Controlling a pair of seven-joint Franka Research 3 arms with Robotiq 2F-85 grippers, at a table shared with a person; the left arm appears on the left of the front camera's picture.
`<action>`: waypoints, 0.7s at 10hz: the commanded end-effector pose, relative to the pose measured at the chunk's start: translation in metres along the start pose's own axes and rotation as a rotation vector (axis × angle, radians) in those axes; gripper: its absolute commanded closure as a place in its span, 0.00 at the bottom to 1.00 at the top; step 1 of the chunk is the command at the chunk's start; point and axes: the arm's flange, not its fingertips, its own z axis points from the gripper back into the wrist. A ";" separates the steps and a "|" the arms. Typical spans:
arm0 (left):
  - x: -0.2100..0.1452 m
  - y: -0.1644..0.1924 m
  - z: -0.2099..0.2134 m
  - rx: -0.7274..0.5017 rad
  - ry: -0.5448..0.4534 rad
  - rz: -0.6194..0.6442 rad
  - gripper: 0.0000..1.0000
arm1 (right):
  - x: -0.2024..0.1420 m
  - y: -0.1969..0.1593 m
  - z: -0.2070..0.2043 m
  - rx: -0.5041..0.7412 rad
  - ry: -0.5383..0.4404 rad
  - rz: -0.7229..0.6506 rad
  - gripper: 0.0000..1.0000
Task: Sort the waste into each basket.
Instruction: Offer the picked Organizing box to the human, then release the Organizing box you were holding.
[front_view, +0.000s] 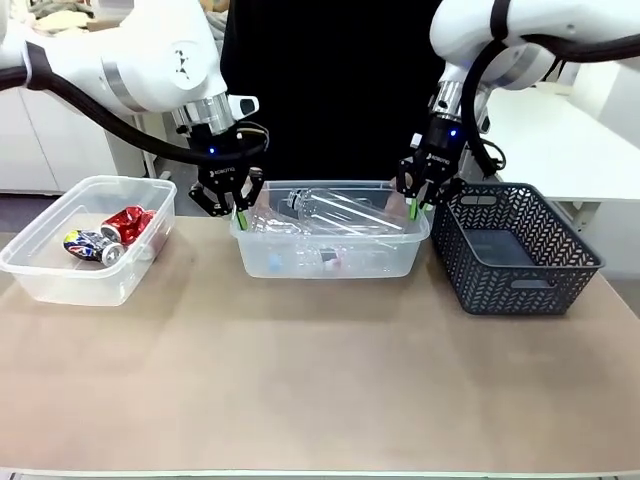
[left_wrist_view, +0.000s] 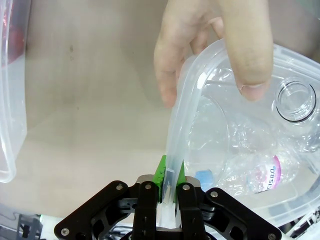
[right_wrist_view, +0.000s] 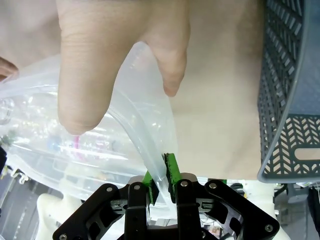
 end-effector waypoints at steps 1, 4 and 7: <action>-0.002 0.000 0.003 -0.002 -0.004 -0.001 0.94 | -0.002 0.003 -0.001 -0.001 -0.001 0.005 0.91; -0.002 0.000 0.003 -0.002 -0.004 -0.001 0.94 | -0.002 0.003 -0.001 -0.001 -0.001 0.005 0.91; 0.000 0.001 0.000 0.000 0.000 0.001 0.56 | 0.000 0.001 0.000 -0.001 0.000 0.001 0.52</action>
